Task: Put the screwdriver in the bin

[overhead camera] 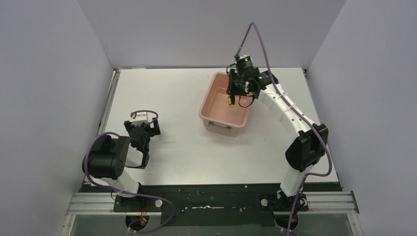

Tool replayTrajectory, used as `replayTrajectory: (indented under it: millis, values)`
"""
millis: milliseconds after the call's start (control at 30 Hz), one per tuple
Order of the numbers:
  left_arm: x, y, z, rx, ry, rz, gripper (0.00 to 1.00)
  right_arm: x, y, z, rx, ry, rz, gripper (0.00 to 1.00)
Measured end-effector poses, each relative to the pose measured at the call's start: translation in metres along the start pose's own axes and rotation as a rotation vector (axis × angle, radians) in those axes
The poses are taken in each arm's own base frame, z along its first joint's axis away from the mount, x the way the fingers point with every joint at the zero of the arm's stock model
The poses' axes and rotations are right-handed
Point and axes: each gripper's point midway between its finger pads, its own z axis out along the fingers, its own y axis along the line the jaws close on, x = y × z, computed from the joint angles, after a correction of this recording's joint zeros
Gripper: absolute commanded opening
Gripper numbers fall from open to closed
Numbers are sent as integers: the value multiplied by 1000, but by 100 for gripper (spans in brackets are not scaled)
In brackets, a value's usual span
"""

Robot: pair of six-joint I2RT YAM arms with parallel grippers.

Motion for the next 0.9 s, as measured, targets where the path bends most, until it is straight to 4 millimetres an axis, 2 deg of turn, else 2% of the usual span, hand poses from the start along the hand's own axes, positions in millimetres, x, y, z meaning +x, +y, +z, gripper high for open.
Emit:
replayTrajectory:
  millis: [33,100,167,267,333,533,633,700,767,900]
  values:
    - [0,0,0,0,0,0,97,5,16,6,-21,10,-20,0]
    - [0,0,0,0,0,0,97,15,33,14,-33,25,-42,0]
    - [0,0,0,0,0,0,97,21,36,21,-16,35,-47,0]
    - [0,0,0,0,0,0,97,28,32,34,21,36,-48,0]
    - [0,0,0,0,0,0,97,42,28,48,38,52,-48,0]
    - [0,0,0,0,0,0,97,112,0,111,152,218,-76,4]
    - [0,0,0,0,0,0,97,146,-18,134,214,298,-97,14]
    - [0,0,0,0,0,0,97,160,-25,142,241,328,-100,30]
    - [0,0,0,0,0,0,97,155,-24,143,241,308,-101,45]
    - [0,0,0,0,0,0,97,152,-25,144,249,292,-99,55]
